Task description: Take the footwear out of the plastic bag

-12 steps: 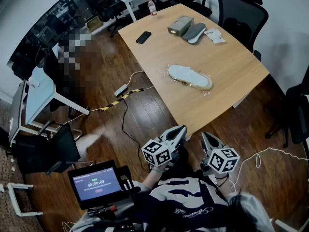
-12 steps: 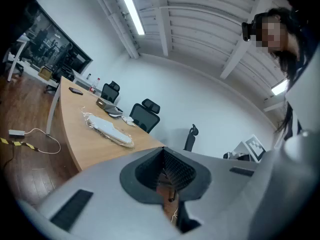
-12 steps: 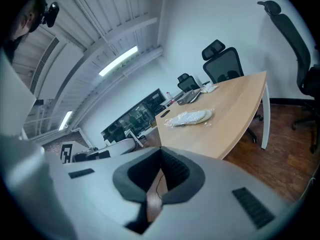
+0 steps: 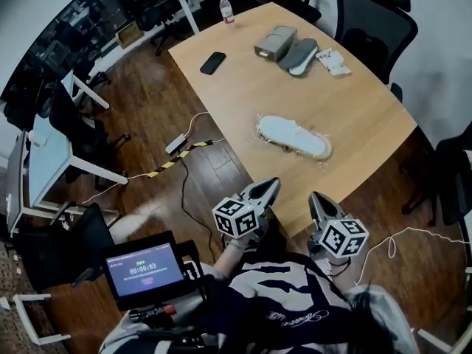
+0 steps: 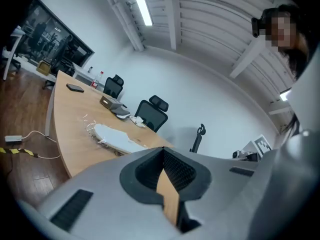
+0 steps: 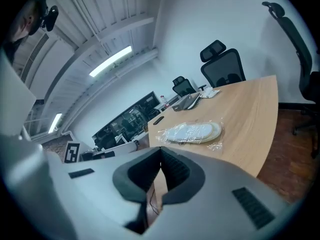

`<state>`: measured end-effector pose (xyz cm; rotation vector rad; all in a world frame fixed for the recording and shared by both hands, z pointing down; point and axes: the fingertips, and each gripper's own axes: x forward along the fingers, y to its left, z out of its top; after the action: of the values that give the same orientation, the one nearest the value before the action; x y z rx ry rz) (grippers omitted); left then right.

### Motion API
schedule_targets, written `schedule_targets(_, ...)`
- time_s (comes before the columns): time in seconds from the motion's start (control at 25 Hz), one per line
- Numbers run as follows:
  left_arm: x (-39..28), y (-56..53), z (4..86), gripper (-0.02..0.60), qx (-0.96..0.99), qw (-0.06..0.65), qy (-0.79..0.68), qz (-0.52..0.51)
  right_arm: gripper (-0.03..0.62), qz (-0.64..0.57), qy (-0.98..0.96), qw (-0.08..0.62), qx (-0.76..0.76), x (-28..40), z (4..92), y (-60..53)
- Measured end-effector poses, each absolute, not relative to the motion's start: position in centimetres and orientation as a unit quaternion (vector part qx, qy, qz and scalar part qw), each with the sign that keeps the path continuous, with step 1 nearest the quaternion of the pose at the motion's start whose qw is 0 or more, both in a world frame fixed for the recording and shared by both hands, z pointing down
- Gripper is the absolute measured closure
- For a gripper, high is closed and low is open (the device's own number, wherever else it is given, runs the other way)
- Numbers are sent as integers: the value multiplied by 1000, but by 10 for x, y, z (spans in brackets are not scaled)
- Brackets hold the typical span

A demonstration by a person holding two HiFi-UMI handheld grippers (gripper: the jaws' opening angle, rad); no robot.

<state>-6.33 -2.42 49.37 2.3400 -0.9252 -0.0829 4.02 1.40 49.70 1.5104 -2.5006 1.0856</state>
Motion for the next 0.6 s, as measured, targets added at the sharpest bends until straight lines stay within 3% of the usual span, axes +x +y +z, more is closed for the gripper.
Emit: schedule_targets(0.6, -71, -90, 548, 576, 857, 382, -345, -7, 606, 357, -771, 40, 527, 55, 523, -32)
